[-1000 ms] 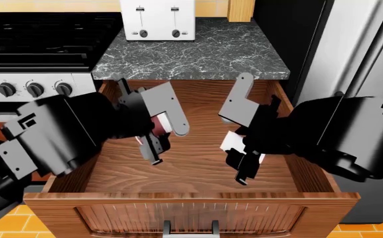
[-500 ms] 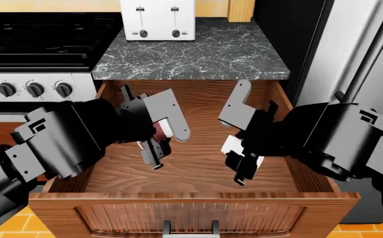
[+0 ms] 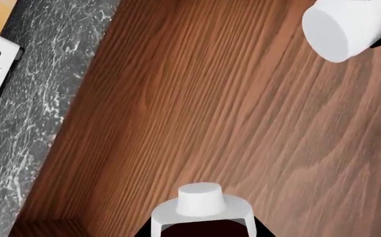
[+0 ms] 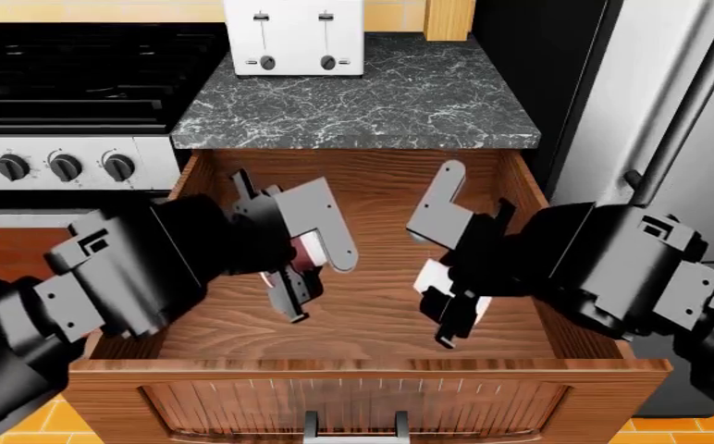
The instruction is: Pick and place the shaker into the drawer. Then close the cabinet.
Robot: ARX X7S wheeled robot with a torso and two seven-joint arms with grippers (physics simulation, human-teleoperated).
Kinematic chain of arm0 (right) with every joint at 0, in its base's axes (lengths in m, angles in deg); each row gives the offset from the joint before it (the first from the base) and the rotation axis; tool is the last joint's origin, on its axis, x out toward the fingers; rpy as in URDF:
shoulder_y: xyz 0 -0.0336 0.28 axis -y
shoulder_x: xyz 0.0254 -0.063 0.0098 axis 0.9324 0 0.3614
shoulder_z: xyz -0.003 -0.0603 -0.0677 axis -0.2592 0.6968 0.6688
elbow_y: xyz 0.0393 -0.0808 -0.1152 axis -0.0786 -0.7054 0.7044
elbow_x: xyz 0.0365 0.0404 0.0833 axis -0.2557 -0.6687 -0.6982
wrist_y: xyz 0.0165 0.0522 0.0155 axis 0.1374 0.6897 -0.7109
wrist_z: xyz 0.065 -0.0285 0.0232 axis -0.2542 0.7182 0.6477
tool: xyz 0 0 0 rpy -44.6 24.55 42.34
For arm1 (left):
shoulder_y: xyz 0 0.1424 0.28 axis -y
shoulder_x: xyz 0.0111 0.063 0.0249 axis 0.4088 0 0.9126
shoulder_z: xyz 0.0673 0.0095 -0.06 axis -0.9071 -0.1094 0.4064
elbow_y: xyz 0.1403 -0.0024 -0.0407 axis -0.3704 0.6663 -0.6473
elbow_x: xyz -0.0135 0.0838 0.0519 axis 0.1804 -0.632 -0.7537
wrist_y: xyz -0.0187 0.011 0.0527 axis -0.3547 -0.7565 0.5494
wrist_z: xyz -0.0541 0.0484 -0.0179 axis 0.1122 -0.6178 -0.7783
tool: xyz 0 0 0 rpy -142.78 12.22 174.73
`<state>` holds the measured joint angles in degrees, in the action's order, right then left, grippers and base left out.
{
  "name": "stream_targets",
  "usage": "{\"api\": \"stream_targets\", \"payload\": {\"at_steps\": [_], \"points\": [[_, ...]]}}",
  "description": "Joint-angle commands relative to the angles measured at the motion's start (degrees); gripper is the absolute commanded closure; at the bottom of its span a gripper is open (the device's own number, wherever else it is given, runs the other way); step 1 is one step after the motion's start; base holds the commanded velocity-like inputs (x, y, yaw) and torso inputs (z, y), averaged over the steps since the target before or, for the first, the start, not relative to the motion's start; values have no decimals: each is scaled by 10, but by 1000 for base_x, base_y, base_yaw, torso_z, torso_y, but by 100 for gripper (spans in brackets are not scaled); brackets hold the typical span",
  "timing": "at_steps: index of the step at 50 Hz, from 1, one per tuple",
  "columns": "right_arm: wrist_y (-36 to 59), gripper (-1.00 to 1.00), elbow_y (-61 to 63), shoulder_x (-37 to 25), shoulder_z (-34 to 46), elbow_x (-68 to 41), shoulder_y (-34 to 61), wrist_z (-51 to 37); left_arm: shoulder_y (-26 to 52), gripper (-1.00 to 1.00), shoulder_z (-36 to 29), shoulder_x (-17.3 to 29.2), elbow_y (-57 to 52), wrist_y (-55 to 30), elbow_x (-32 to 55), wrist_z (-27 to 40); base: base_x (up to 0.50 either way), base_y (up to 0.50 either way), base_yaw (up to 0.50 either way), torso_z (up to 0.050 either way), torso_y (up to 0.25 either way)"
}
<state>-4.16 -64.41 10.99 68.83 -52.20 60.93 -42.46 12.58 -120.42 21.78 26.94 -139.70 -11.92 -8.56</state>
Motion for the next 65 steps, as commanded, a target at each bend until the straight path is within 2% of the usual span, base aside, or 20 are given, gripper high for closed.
{"api": "stream_targets", "payload": {"at_steps": [1,65], "points": [[-16,100,-25,10,4,22,-8,5,-8,100,-3,-5,14,8,-1,5,0,0,0,10,0],[-64,100,-115,42,16,53,-42,17,-37,100,-30,-28,77,46,-24,-5,0,0,0,0,1]]}}
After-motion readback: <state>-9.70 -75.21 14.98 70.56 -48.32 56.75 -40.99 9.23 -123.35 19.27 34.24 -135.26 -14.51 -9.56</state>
